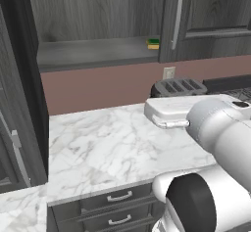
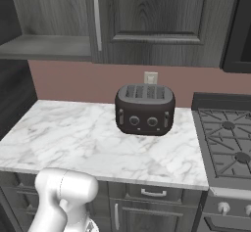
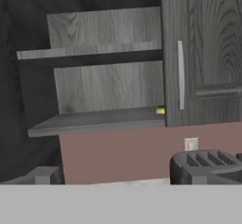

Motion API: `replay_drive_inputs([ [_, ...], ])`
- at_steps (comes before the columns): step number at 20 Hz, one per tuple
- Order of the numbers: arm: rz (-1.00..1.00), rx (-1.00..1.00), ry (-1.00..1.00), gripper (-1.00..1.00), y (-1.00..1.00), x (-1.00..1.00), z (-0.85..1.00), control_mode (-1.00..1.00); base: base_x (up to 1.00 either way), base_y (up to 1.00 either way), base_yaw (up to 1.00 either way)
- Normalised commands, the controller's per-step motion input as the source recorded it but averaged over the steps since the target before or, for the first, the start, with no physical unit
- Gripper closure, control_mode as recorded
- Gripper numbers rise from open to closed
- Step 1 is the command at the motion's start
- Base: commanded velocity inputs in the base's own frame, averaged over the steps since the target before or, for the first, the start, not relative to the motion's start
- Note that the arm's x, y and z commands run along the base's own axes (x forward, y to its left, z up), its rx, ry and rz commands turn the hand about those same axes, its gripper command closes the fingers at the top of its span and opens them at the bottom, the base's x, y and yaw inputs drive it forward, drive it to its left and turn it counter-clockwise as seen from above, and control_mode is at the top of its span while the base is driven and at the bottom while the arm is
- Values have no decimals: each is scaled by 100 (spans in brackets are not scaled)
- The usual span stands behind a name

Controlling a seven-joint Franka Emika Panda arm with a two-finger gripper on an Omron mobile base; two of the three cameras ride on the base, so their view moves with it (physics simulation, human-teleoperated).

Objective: Pick up the sponge and sponge from the sink, and place them back in the cabinet, and close the cabinet doors.

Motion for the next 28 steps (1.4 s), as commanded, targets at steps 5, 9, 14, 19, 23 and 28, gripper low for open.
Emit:
replay_drive_inputs([
  [5, 0, 0, 0, -100, 48, -22, -14, -100, 0, 0, 0],
  [9, 2, 0, 0, -100, 55, -2, -13, -100, 0, 0, 0],
  [14, 3, 0, 0, -100, 48, 0, -3, -100, 0, 0, 0],
  [19, 4, 0, 0, -100, 38, -3, -2, -100, 0, 0, 0],
  [23, 5, 0, 0, -100, 30, -13, 0, -100, 0, 0, 0],
  [28, 4, 0, 1, -100, 29, -11, 0, -100, 0, 0, 0],
])
